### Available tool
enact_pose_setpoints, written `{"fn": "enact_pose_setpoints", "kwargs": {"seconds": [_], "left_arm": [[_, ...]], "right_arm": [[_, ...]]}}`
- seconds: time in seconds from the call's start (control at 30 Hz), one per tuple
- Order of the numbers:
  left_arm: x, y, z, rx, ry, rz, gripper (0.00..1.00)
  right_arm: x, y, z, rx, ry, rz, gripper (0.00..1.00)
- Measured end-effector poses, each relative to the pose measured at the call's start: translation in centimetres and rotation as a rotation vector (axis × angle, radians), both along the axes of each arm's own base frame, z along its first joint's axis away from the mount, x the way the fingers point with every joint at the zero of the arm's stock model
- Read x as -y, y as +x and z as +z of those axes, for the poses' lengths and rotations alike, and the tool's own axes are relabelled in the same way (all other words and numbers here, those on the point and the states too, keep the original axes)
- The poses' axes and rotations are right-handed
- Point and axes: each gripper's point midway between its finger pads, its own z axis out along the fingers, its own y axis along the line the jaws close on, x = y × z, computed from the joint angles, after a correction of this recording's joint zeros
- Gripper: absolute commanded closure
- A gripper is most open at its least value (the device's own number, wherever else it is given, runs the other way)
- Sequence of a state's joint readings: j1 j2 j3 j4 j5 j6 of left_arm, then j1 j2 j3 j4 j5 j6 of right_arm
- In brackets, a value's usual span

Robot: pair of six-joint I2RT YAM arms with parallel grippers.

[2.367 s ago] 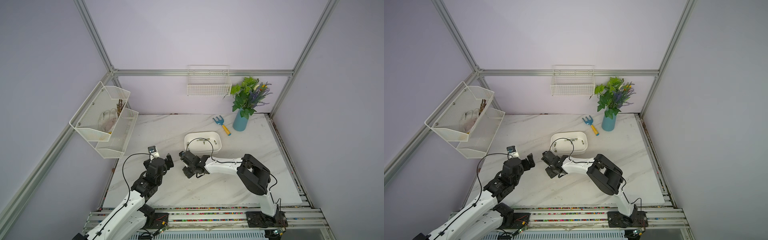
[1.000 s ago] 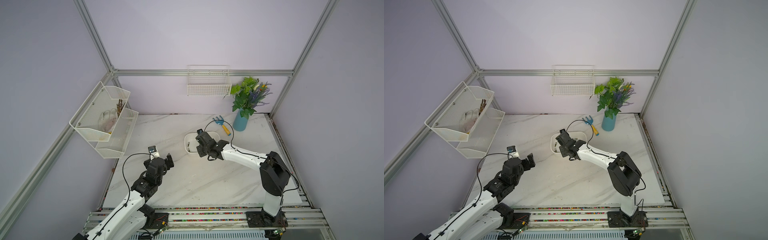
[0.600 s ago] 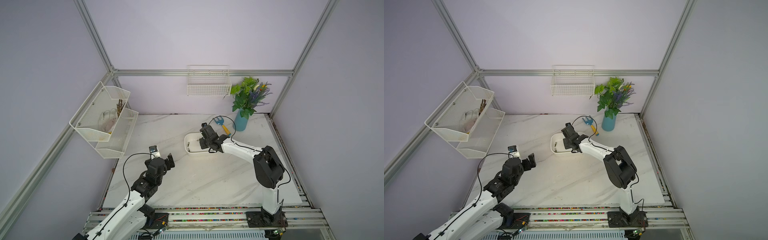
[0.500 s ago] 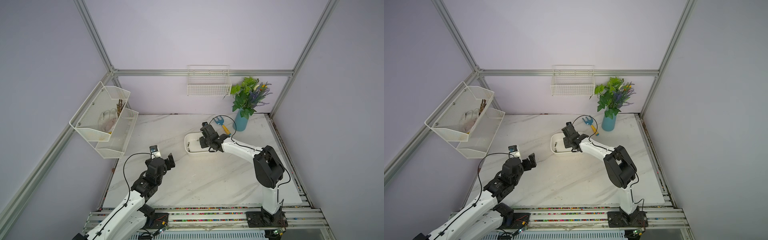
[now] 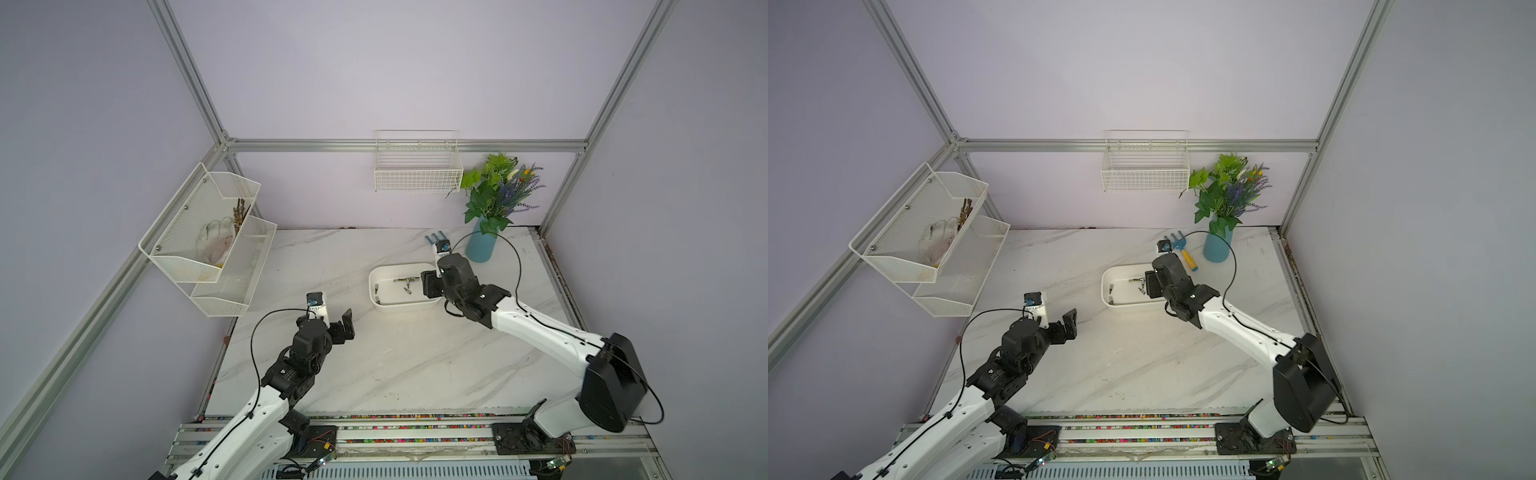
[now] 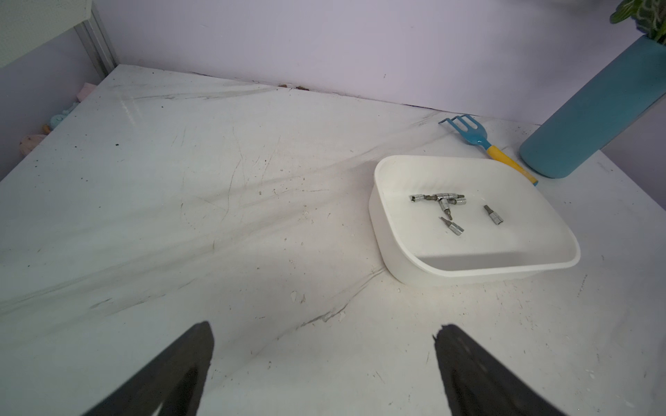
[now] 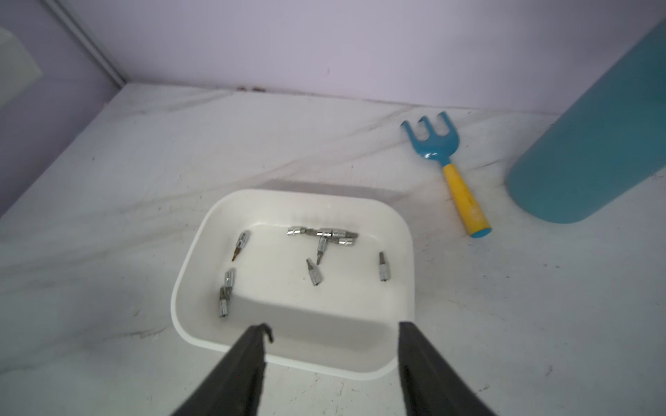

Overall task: Put the bit on the desktop into the storage box
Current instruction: Place the screwdriver bit in the storage box, then reset both arms

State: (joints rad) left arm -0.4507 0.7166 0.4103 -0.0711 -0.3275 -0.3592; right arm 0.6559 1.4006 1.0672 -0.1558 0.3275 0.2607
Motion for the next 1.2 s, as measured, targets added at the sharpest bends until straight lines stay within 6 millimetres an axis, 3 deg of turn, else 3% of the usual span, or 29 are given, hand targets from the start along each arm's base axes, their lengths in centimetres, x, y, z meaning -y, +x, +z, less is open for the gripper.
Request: {"fn": "enact_pose_setpoints", "kwargs": {"seconds": [0.13, 0.33, 0.47, 0.7, 0.9, 1.0, 1.2], "left_arm": [[0.1, 0.2, 1.6, 0.078, -0.009, -0.007, 0.00], [-0.9, 0.9, 3.4, 0.159, 0.020, 0.052, 0.00], [-1.9, 1.8, 3.7, 0.198, 0.086, 0.114, 0.00], [-4.5, 2.9, 1.9, 0.191, 0.270, 0.207, 0.00], [-8.3, 4.1, 1.1, 0.178, 0.360, 0.296, 0.00], [-9.7, 5.3, -0.8, 0.133, 0.376, 0.306, 0.00], [-11.0, 7.6, -6.5, 0.013, 0.371, 0.270, 0.00]], "right_arm": [[4.2, -2.7, 1.5, 0.159, 0.029, -0.082, 0.00], [9.9, -5.7, -1.1, 0.287, -0.016, -0.233, 0.00], [11.8, -6.9, -1.8, 0.335, -0.038, -0.277, 0.00], [12.5, -7.2, -2.6, 0.362, -0.101, -0.272, 0.00], [13.7, -7.0, -3.4, 0.372, -0.156, -0.284, 0.00], [14.6, -6.9, -3.8, 0.382, -0.172, -0.296, 0.00], [16.3, -6.6, -4.4, 0.400, -0.183, -0.324, 0.00]]}}
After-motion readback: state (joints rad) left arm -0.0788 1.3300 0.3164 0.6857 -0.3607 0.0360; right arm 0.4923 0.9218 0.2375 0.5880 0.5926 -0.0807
